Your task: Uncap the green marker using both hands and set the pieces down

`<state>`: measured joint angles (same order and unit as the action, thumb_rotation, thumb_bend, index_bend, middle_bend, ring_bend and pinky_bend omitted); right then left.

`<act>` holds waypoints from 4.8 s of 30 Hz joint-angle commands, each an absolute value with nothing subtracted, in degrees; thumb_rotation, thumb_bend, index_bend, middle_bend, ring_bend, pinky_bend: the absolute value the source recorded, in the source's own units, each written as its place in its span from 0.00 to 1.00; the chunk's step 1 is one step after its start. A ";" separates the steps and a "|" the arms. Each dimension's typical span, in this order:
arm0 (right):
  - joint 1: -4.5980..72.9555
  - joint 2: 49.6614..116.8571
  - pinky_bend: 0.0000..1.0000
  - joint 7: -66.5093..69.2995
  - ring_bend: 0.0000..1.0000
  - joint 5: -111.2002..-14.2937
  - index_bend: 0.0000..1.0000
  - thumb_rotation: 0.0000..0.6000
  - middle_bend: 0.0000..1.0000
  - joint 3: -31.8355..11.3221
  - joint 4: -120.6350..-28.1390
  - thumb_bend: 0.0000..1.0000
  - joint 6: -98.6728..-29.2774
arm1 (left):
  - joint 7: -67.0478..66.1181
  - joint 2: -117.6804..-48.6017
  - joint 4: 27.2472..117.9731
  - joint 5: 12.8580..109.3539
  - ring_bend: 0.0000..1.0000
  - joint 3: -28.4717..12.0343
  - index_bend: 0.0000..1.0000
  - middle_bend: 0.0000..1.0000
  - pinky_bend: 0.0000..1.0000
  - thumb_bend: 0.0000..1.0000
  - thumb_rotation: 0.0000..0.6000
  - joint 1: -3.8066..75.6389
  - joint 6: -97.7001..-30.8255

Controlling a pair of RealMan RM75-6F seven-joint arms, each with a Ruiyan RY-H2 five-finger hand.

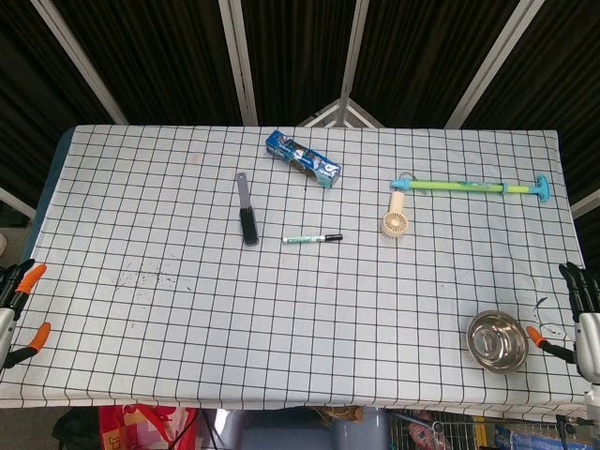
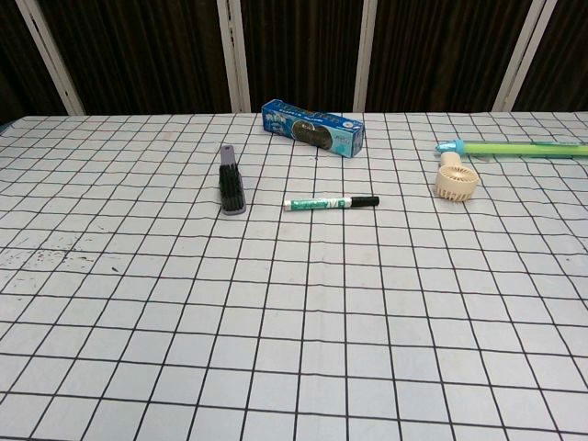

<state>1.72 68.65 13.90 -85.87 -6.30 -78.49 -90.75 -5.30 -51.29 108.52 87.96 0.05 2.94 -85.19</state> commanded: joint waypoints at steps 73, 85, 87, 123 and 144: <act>4.70 64.29 0.04 3.03 0.06 -80.96 0.03 1.00 0.08 -6.96 -88.82 0.18 -83.03 | -47.17 -86.73 92.10 12.57 0.00 -23.97 0.25 0.00 0.00 0.49 1.00 63.93 -56.60; 4.34 63.91 0.04 3.32 0.06 -80.11 0.03 1.00 0.08 -6.63 -88.12 0.18 -82.52 | -44.37 -98.56 76.47 6.43 0.00 -22.42 0.28 0.00 0.00 0.49 1.00 71.11 -52.61; 4.32 64.02 0.04 3.29 0.06 -80.14 0.03 1.00 0.08 -6.55 -88.08 0.18 -82.50 | -44.68 -100.42 74.02 6.41 0.00 -22.33 0.29 0.00 0.00 0.48 1.00 72.16 -53.10; 4.76 67.96 0.03 7.27 0.06 -78.81 0.02 1.00 0.08 -5.80 -80.44 0.18 -79.27 | -51.37 -122.12 42.15 9.90 0.00 -28.33 0.40 0.02 0.00 0.49 1.00 81.65 -50.85; 4.49 69.50 0.03 9.48 0.06 -78.76 0.02 1.00 0.08 -5.40 -76.95 0.18 -78.44 | -50.51 -129.87 28.21 15.82 0.00 -32.67 0.47 0.05 0.00 0.52 1.00 84.35 -44.31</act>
